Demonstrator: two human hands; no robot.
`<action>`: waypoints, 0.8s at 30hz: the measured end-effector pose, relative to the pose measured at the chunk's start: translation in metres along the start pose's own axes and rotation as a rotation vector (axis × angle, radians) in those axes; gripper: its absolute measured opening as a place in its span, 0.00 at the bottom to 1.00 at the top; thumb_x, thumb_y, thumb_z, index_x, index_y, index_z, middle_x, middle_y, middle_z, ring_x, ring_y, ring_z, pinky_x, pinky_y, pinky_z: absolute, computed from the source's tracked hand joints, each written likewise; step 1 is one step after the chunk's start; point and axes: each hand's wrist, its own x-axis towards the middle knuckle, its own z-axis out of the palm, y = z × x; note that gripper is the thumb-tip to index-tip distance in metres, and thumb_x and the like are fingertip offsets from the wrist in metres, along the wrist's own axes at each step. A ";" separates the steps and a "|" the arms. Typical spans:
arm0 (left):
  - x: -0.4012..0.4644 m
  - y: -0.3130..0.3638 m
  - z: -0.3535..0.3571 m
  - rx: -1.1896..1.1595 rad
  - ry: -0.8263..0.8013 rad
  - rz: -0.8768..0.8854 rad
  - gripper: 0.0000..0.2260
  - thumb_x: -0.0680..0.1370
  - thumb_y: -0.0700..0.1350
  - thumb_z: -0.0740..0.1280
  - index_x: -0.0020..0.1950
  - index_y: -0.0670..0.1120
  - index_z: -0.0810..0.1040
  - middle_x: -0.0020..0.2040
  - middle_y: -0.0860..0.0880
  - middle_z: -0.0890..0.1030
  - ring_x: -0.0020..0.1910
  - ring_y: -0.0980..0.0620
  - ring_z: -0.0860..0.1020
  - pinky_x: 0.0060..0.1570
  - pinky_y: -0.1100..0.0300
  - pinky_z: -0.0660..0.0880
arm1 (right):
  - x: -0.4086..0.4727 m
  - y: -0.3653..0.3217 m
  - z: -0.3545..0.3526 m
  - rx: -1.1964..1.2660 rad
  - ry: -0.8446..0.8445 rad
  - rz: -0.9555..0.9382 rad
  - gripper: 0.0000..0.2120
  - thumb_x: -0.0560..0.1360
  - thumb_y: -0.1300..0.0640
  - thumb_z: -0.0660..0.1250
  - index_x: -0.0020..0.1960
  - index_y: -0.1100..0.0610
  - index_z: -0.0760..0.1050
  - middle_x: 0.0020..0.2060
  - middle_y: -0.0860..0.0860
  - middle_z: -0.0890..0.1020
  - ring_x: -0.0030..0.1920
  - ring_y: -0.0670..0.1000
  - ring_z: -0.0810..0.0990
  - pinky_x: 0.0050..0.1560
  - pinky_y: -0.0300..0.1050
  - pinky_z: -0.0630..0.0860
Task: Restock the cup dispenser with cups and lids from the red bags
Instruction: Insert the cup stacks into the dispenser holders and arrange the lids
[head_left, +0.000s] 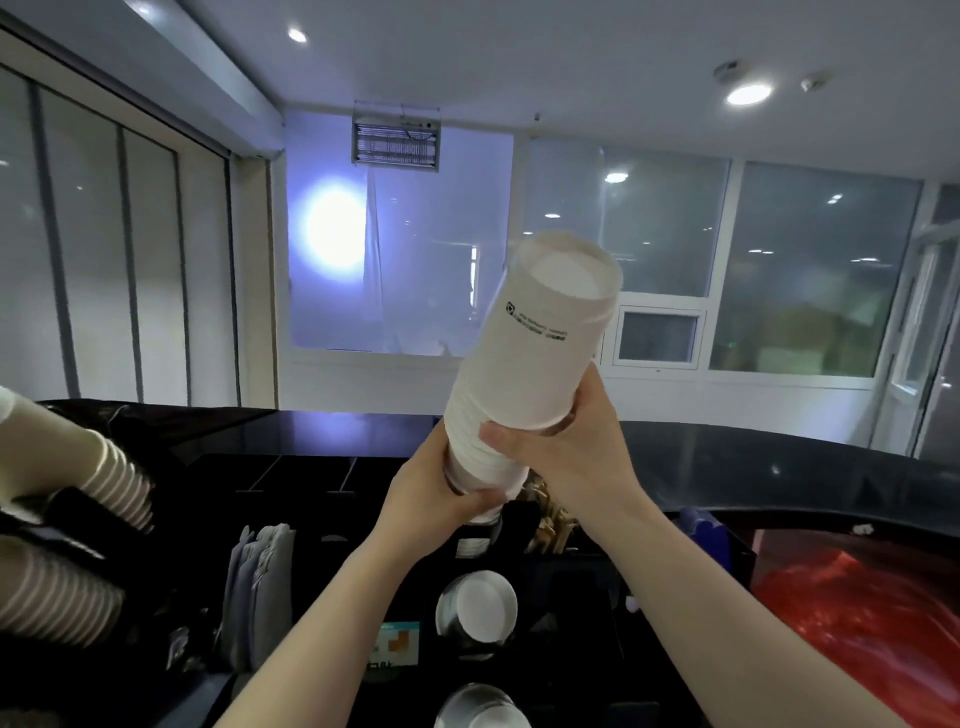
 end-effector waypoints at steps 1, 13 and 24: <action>0.000 0.002 0.000 0.009 -0.002 -0.007 0.31 0.60 0.59 0.75 0.57 0.74 0.65 0.52 0.73 0.76 0.51 0.71 0.75 0.41 0.73 0.71 | 0.004 -0.007 -0.001 0.011 0.001 -0.012 0.37 0.58 0.61 0.82 0.63 0.50 0.69 0.54 0.42 0.81 0.53 0.41 0.80 0.50 0.39 0.78; -0.055 0.031 -0.023 0.071 0.058 -0.108 0.46 0.67 0.48 0.75 0.76 0.63 0.49 0.68 0.70 0.61 0.67 0.69 0.61 0.61 0.72 0.60 | -0.051 -0.010 -0.045 0.222 0.030 -0.047 0.37 0.57 0.57 0.80 0.63 0.61 0.70 0.54 0.50 0.81 0.54 0.46 0.81 0.49 0.39 0.77; -0.127 0.063 0.002 0.024 -0.108 -0.016 0.44 0.64 0.48 0.79 0.75 0.59 0.59 0.70 0.60 0.70 0.70 0.58 0.68 0.65 0.57 0.68 | -0.108 0.024 -0.038 0.264 -0.183 0.085 0.37 0.58 0.49 0.79 0.63 0.49 0.67 0.59 0.48 0.77 0.58 0.45 0.79 0.51 0.37 0.77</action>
